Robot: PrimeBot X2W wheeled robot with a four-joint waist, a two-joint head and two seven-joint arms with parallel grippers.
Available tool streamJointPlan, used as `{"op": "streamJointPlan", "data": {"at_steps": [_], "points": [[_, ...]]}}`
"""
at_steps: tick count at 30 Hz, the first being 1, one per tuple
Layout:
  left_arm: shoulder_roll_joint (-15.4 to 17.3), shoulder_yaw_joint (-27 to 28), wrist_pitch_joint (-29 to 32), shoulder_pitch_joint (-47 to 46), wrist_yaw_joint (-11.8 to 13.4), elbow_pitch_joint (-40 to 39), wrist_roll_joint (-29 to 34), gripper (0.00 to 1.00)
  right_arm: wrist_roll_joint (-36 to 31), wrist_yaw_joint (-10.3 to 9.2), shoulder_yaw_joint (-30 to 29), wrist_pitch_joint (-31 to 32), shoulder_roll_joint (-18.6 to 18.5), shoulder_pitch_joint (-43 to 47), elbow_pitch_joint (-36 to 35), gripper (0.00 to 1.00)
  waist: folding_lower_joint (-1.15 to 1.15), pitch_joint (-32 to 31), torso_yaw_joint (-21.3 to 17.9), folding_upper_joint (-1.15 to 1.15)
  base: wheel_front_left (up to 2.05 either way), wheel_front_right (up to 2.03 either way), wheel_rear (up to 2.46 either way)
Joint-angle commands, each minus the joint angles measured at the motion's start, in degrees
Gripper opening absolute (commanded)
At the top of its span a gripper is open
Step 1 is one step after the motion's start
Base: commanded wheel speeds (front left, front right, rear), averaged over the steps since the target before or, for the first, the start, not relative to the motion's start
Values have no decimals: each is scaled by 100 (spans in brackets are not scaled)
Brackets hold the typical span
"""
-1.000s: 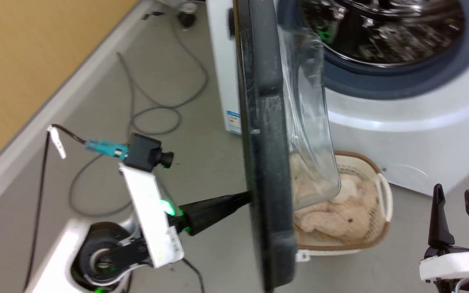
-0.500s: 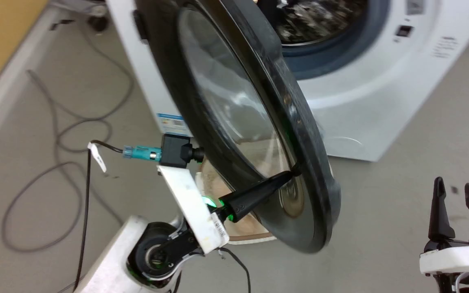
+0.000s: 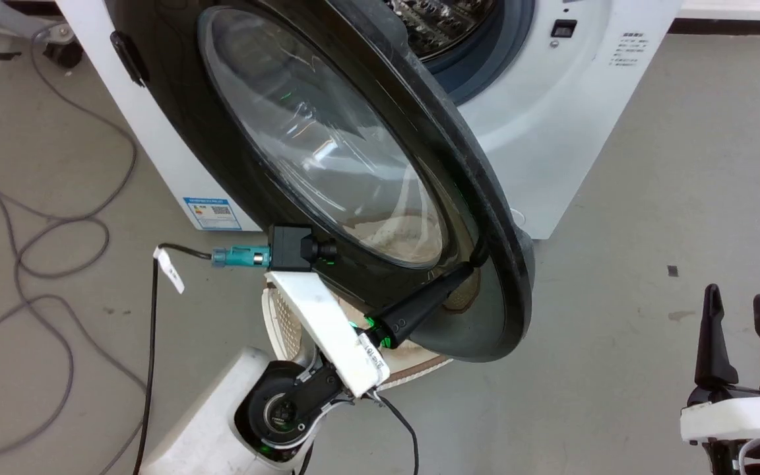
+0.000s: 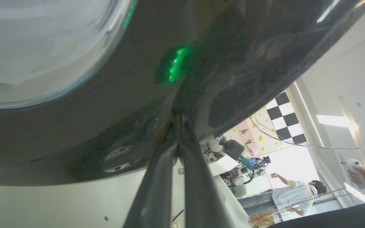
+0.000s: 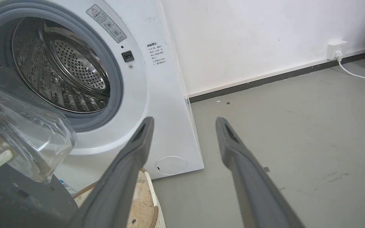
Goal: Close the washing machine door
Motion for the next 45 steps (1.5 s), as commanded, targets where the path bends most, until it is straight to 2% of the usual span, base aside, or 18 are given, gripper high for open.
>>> {"op": "streamJointPlan", "data": {"at_steps": [1,5,9,12,15,17,20,24,25,26,27,31,36,40,44,45], "points": [[-21,-33,-155,-60,-27,55,-13,0,23,5,17,-26,-1,-40,7,100,0,-46,-20,0,0,0,0],[19,-190,-613,-15,-27,194,99,0,14,5,20,-26,-1,7,12,100,0,-175,-25,0,0,0,0],[213,-365,-1179,91,-27,212,327,0,-45,5,-4,-26,-1,58,-35,100,0,-341,8,0,0,0,0],[487,-522,-1852,134,-27,307,856,0,-90,5,-68,-26,-1,103,-165,100,0,-488,49,0,0,0,0],[732,-578,-2757,150,-27,756,1671,0,-95,5,-173,-26,-1,124,-350,100,0,-657,108,0,0,0,0],[795,-487,-3163,132,189,1060,2261,0,-126,5,-228,-26,-1,122,-497,100,0,-753,151,0,0,0,0],[814,-245,-3328,104,789,1197,3221,0,-155,5,-357,-26,-1,63,-724,100,0,-855,224,0,0,0,0],[730,511,-3341,306,1534,776,4448,0,-139,5,-435,-26,-1,-96,-1096,100,0,-944,324,0,0,0,0],[722,711,-3341,381,1730,633,4785,21,-130,5,-440,-26,-1,-148,-1200,100,0,-953,348,0,0,0,0],[710,881,-3342,480,1895,508,5085,74,-116,5,-433,-26,-1,-201,-1294,100,0,-961,368,0,0,0,0],[693,1042,-3342,581,2045,394,5357,100,-99,5,-414,-26,-1,-252,-1387,100,0,-969,393,0,0,0,0],[569,1554,-3343,1034,2381,36,6070,100,-115,5,-199,-26,-1,-439,-1781,100,0,-1006,481,0,0,0,0],[522,1853,-3343,1517,2487,-217,6707,100,-43,5,223,-26,-1,-579,-2113,100,0,-1058,608,0,0,0,0],[384,2088,-3343,1876,2413,-431,6854,100,-40,5,806,-26,-1,-666,-2391,100,0,-1065,697,0,0,0,0],[195,2343,-3343,2222,2158,-586,6793,100,18,5,1584,-26,-140,-733,-2583,100,0,-1060,768,0,0,0,0],[151,2402,-3343,2298,2093,-613,6790,100,62,5,1757,-26,-226,-747,-2608,46,0,-1061,786,0,0,0,0]]}}
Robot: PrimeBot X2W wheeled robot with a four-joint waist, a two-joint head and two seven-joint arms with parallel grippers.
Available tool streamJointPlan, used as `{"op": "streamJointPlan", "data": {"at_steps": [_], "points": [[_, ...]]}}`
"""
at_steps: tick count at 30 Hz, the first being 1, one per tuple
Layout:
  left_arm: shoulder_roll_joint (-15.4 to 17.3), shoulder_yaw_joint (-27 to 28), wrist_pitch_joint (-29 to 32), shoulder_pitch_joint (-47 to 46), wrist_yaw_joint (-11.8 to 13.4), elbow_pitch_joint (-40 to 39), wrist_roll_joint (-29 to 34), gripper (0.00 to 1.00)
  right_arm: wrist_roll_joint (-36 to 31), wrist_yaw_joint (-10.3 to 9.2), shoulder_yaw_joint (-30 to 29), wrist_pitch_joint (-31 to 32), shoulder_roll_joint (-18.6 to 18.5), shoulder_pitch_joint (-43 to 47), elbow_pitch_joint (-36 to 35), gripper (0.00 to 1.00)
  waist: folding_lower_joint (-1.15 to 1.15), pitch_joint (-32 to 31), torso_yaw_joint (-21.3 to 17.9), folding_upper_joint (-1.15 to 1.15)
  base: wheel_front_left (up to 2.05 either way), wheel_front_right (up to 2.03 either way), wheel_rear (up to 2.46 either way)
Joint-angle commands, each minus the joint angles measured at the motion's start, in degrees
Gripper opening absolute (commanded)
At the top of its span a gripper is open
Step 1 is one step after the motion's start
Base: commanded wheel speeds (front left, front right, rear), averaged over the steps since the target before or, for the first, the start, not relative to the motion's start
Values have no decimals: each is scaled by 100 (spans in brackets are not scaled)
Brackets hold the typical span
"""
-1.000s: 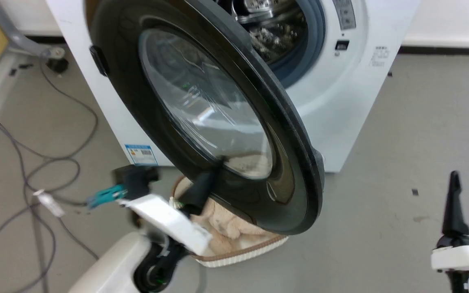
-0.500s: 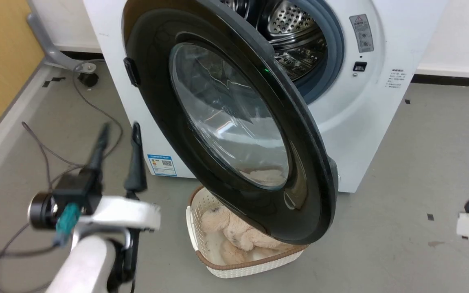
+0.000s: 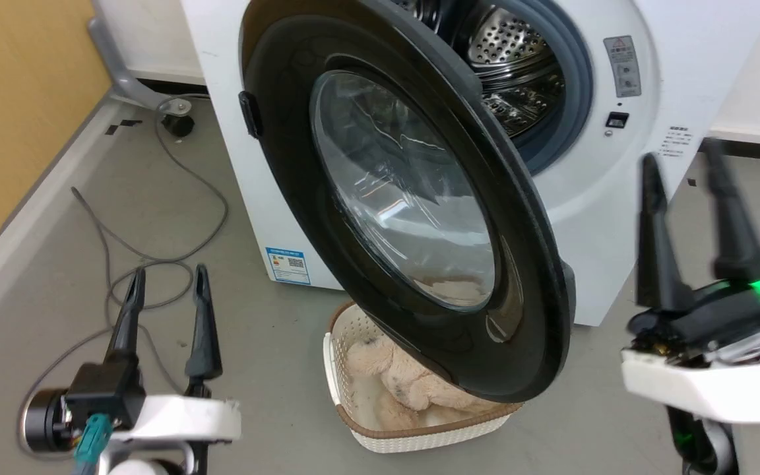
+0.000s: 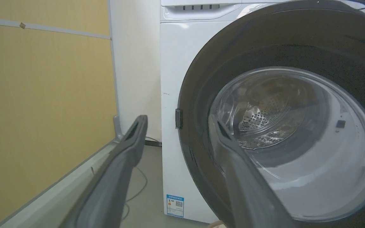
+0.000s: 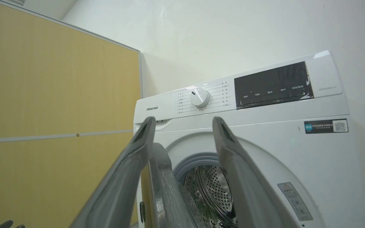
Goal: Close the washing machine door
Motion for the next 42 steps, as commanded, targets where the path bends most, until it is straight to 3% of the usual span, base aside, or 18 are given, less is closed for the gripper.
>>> {"op": "streamJointPlan", "data": {"at_steps": [1,2,8,14,20,28,42], "points": [[-35,52,-24,106,-60,-25,-4,100,43,5,87,-25,-103,-83,-54,25,0,1,27,0,0,0,0],[-86,111,-24,167,-125,-31,-16,100,100,5,240,-25,-182,-90,-69,0,0,0,46,0,0,0,0],[-345,419,-25,336,-455,-6,83,100,204,5,1182,-25,-810,-131,34,0,0,45,135,0,0,0,0],[-610,635,-25,308,-699,89,254,100,-187,5,2094,-25,-1439,-171,654,0,0,140,159,0,0,0,0],[-818,777,-25,243,-877,159,429,100,-377,5,2407,-25,-1660,-16,1404,0,0,259,155,0,0,0,0],[-980,983,-25,144,-1107,234,572,100,-327,5,2024,-25,-1635,140,1974,0,0,446,98,0,0,0,0],[-1126,962,-25,-243,-1301,233,692,100,-502,5,485,-25,-1275,-439,2381,0,0,1094,23,0,0,0,0]]}}
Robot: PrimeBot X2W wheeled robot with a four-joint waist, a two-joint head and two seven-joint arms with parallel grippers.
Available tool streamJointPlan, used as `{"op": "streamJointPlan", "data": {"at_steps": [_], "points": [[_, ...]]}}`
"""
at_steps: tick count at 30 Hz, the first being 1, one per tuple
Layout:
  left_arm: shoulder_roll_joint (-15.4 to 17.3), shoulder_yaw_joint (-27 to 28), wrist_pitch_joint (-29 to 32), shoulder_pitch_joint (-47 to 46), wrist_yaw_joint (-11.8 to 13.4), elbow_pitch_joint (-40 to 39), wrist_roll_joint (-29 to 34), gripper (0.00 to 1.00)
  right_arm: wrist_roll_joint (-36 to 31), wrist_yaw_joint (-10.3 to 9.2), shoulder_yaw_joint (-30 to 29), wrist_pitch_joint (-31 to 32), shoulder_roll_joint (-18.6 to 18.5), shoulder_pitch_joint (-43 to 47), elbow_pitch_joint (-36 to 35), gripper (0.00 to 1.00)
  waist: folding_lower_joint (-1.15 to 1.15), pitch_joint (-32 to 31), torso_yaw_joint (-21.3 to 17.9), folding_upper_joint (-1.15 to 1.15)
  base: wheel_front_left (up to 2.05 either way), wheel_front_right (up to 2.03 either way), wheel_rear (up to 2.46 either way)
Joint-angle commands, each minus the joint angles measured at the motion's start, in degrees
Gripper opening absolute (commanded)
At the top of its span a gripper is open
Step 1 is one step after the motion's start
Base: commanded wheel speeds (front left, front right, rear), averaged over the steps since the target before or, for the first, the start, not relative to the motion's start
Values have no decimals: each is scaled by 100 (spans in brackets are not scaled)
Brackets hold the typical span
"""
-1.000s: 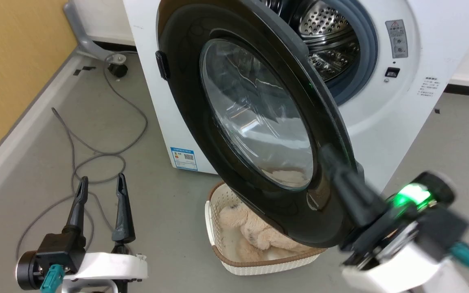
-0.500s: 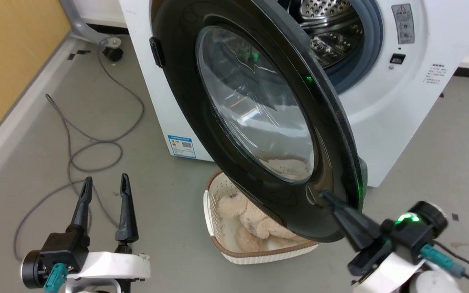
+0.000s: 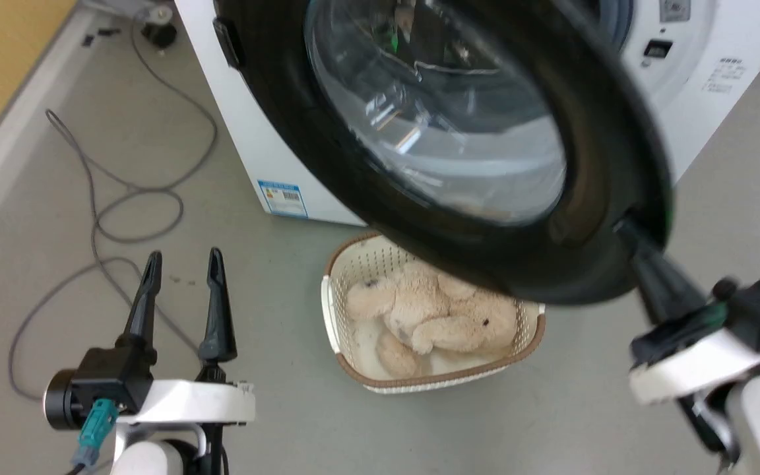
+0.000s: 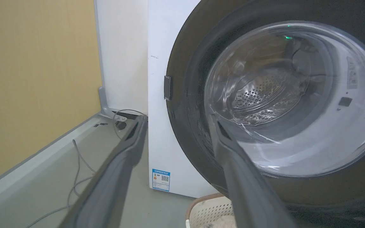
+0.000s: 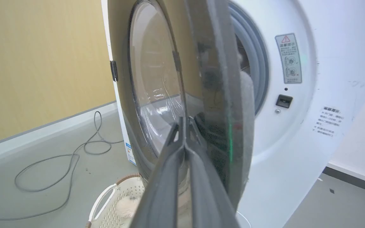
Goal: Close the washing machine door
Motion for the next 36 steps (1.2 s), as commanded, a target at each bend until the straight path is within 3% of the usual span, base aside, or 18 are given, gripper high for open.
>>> {"op": "streamJointPlan", "data": {"at_steps": [1,8,19,30,36], "points": [[-4,8,-25,-116,-24,-4,24,100,-70,-11,-165,-25,36,-214,110,0,-1,169,-5,0,0,0,0],[-17,-32,-25,-368,-74,-16,40,100,-61,-11,-697,-25,105,-1096,792,0,-1,639,-2,0,0,0,0],[-19,-208,-25,-842,-33,-66,-54,100,-301,-11,-1220,-25,-118,-2440,1743,0,-1,1315,127,0,0,0,0],[-20,-248,-25,-983,10,-37,-115,100,-612,-11,-1485,-25,-151,-3481,2765,0,-1,1515,203,0,0,0,0],[-20,-242,-25,-986,34,-20,-118,100,-828,-11,-1765,-25,-61,-3673,2947,0,-1,1491,214,0,0,0,0]]}}
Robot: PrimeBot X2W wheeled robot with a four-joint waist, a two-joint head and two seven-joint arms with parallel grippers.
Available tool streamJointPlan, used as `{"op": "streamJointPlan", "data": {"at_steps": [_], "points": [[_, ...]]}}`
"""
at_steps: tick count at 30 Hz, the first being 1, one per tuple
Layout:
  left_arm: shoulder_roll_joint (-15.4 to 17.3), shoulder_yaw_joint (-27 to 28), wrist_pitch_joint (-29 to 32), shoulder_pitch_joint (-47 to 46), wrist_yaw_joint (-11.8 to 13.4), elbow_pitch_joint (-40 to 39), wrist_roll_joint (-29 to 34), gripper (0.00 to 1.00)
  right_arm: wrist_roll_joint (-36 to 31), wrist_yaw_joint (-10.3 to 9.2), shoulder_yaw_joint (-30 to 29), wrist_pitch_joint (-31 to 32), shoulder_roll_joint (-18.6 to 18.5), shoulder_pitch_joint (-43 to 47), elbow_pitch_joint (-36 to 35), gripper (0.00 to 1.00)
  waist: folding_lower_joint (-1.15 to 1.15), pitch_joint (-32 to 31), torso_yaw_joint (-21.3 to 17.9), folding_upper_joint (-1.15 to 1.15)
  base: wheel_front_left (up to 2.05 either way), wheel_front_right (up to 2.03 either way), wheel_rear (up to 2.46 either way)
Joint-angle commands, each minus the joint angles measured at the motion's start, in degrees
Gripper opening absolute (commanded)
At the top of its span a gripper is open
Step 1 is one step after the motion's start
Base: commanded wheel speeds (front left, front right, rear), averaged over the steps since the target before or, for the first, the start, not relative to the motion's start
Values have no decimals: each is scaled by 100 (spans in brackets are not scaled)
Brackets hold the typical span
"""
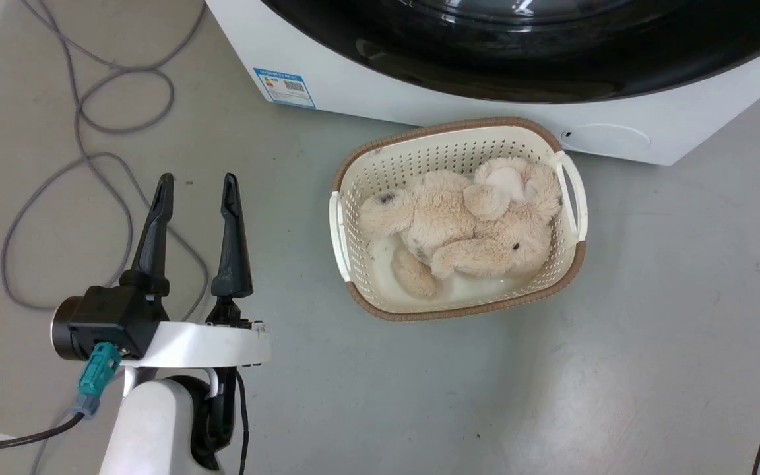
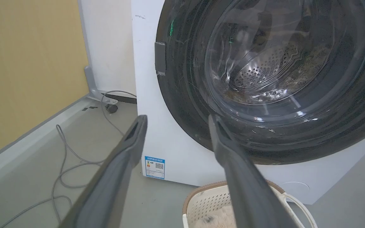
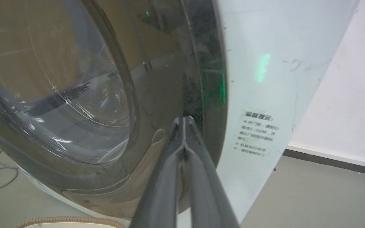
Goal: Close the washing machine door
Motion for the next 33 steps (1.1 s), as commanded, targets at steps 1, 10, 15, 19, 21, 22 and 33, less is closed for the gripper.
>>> {"op": "streamJointPlan", "data": {"at_steps": [1,10,15,19,21,22,33], "points": [[3,2,-25,-59,30,11,-11,100,-12,-17,-76,-21,-15,-142,-7,0,0,-30,-12,0,0,0,0],[3,207,-25,174,59,146,122,100,-173,-17,-287,-21,245,511,-993,0,0,-564,-266,0,0,0,0],[3,323,-25,381,81,211,264,100,-244,-17,-476,-21,536,1115,-2230,0,0,-977,-521,0,0,0,0],[3,376,-25,564,98,279,325,100,-256,-17,-459,-21,746,1623,-2949,0,0,-1312,-718,0,0,0,0],[3,390,-25,660,102,310,353,100,-245,-17,-414,-21,860,1890,-3154,0,0,-1469,-810,0,0,0,0],[3,393,-25,709,107,322,366,100,-246,-17,-361,-21,905,2026,-3190,0,0,-1545,-853,0,0,0,0],[3,384,-25,1142,147,412,441,100,53,-17,101,-21,1304,3382,-2879,42,0,-2130,-1132,0,0,0,0]]}}
